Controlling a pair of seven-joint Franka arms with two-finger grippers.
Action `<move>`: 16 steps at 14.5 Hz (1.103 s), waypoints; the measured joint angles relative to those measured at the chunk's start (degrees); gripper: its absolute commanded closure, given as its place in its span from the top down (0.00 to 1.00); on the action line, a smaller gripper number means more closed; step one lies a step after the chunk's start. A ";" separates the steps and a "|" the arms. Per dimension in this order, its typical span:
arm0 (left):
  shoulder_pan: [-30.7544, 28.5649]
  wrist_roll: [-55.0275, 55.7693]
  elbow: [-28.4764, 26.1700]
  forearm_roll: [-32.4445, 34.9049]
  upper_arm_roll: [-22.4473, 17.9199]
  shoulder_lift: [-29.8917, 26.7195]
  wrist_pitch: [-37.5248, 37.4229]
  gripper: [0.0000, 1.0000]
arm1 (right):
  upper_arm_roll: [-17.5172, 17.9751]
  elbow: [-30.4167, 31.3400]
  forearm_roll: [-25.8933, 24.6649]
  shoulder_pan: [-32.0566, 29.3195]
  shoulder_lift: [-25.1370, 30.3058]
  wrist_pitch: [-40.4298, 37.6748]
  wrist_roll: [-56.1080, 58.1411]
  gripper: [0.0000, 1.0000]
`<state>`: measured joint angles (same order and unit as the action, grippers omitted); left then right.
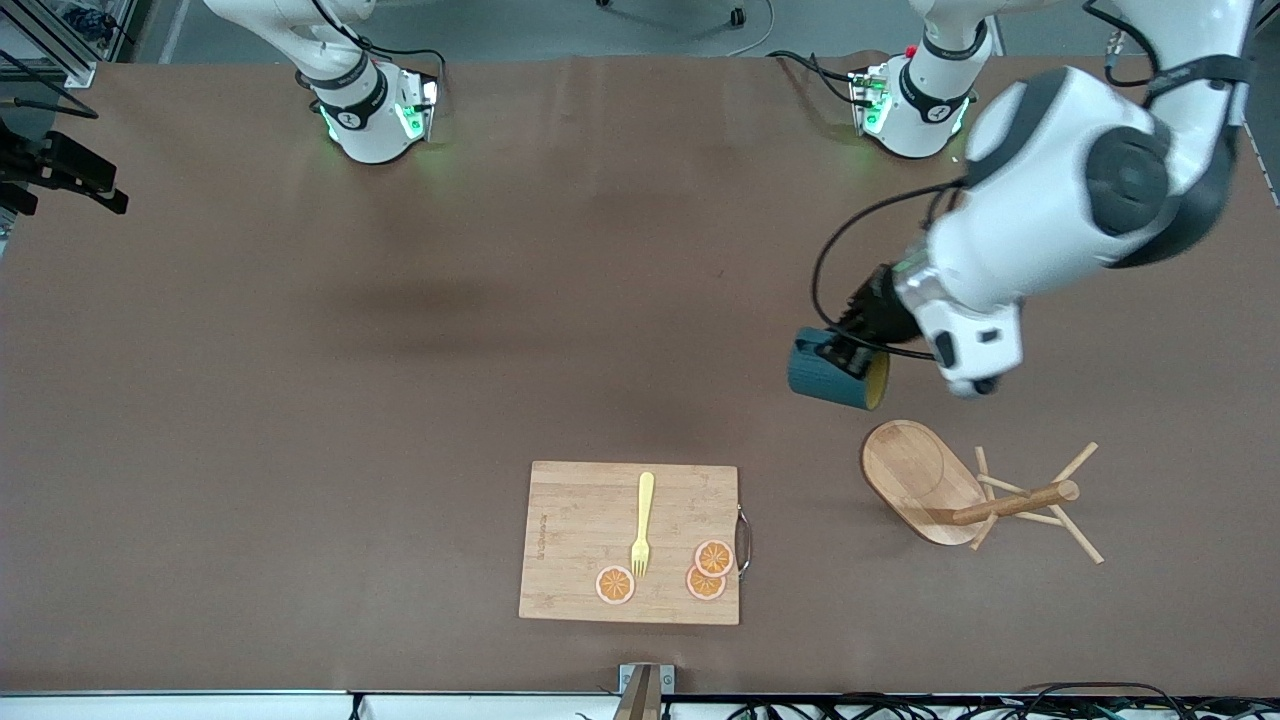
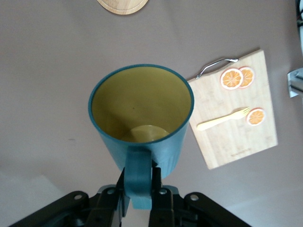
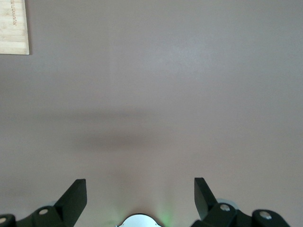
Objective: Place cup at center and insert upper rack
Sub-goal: 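Lower the mug onto a peg of the wooden mug tree with the left gripper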
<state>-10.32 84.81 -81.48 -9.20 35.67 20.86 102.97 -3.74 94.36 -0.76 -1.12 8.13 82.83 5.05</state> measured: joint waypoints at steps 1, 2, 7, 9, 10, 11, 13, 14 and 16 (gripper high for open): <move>-2.51 -2.20 0.00 -2.59 -0.02 0.06 0.00 0.00 | -0.05 0.00 0.00 -0.01 0.03 -0.08 0.00 1.00; -4.75 -3.98 0.00 -4.68 -0.07 0.17 -0.02 0.00 | -0.09 0.00 0.00 -0.01 0.07 -0.09 0.00 1.00; -12.88 -10.61 -0.11 -12.39 -0.18 2.79 -0.18 0.00 | -0.21 -0.05 0.00 -0.02 1.23 -0.56 0.00 1.00; -14.90 -12.18 -0.14 -16.53 -0.19 4.92 -0.18 0.00 | -0.29 -0.05 0.00 -0.02 1.91 -1.02 0.00 1.00; -15.63 -13.13 -0.13 -17.88 -0.20 5.97 -0.17 0.01 | -0.30 -0.05 0.00 -0.02 2.02 -1.15 0.00 1.00; -16.21 -14.03 -0.13 -18.62 -0.20 6.89 -0.14 0.01 | -0.30 -0.03 0.00 -0.02 2.01 -1.15 0.00 1.00; -16.86 -15.29 -0.08 -19.17 -0.19 8.26 0.01 0.01 | -0.24 0.07 0.00 -0.02 2.01 -1.15 0.00 1.00; -17.19 -15.74 -0.06 -19.35 -0.20 8.74 0.12 0.01 | -0.21 0.08 0.00 -0.02 2.01 -1.14 0.00 1.00; -18.04 -17.77 -0.03 -20.37 -0.20 9.49 0.31 0.01 | -0.19 0.09 0.00 -0.02 2.01 -1.09 0.00 1.00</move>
<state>-28.37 67.04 -81.52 -29.57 35.47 30.35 103.28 -3.92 94.45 -0.76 -1.14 10.14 81.74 5.05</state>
